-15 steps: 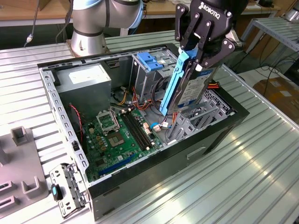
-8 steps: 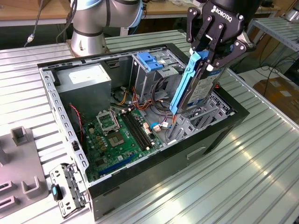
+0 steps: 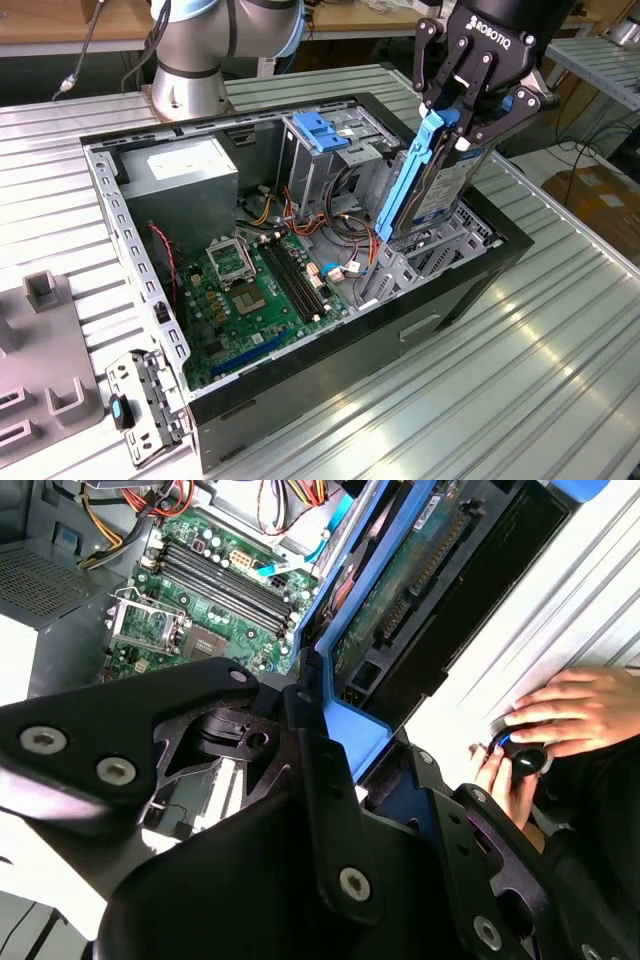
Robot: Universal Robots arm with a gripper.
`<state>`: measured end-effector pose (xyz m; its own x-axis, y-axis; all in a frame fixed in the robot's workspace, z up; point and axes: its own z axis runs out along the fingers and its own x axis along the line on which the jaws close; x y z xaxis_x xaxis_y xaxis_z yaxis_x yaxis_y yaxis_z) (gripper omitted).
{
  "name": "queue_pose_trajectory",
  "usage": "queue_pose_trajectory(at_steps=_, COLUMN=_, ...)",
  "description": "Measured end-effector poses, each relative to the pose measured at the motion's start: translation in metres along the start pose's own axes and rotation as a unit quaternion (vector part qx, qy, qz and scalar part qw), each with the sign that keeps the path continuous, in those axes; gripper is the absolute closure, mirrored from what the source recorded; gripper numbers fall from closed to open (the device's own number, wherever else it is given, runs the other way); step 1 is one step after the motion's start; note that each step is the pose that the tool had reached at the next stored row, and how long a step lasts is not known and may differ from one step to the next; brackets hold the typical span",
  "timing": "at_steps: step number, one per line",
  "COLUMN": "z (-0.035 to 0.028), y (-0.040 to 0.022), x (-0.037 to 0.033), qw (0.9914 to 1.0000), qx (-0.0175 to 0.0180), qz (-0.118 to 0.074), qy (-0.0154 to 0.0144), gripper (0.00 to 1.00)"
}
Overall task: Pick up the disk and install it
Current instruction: 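Insert the disk into the insertion slot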
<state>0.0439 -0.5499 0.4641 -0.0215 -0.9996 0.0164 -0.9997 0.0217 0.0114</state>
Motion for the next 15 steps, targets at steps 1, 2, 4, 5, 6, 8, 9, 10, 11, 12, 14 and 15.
queue_pose_trajectory(at_steps=1, z=0.0, y=0.0, x=0.0, qw=1.0, qx=0.0, qz=0.0, qy=0.0, gripper=0.63)
queue_pose_trajectory(at_steps=2, z=0.0, y=0.0, x=0.0, qw=1.0, qx=0.0, qz=0.0, qy=0.0, gripper=0.63)
queue_pose_trajectory(at_steps=4, z=0.0, y=0.0, x=0.0, qw=1.0, qx=0.0, qz=0.0, qy=0.0, gripper=0.63)
queue_pose_trajectory(at_steps=5, z=0.0, y=-0.0001, x=0.0, qw=1.0, qx=0.0, qz=0.0, qy=0.0, gripper=0.63)
queue_pose_trajectory(at_steps=6, z=0.0001, y=-0.0001, x=0.0, qw=1.0, qx=0.0, qz=0.0, qy=0.0, gripper=0.63)
queue_pose_trajectory(at_steps=8, z=0.0001, y=-0.0001, x=0.0, qw=1.0, qx=0.0, qz=0.0, qy=0.0, gripper=0.63)
queue_pose_trajectory(at_steps=9, z=0.0002, y=-0.0001, x=0.0, qw=1.0, qx=0.0, qz=0.0, qy=0.0, gripper=0.63)
queue_pose_trajectory(at_steps=10, z=0.0004, y=-0.0001, x=0.0, qw=1.0, qx=0.0002, qz=0.0, qy=0.0, gripper=0.63)
queue_pose_trajectory(at_steps=11, z=0.0006, y=-0.0002, x=0.0, qw=1.0, qx=0.0004, qz=0.0, qy=-0.0001, gripper=0.63)
queue_pose_trajectory(at_steps=12, z=0.0007, y=-0.0005, x=0.0, qw=1.0, qx=0.0007, qz=0.0, qy=0.0, gripper=0.63)
queue_pose_trajectory(at_steps=14, z=0.0017, y=-0.0013, x=-0.0001, qw=0.99999, qx=0.0033, qz=0.0, qy=-0.0001, gripper=0.63)
queue_pose_trajectory(at_steps=15, z=0.0019, y=-0.0014, x=-0.0001, qw=0.99999, qx=0.0041, qz=0.0, qy=-0.0001, gripper=0.63)
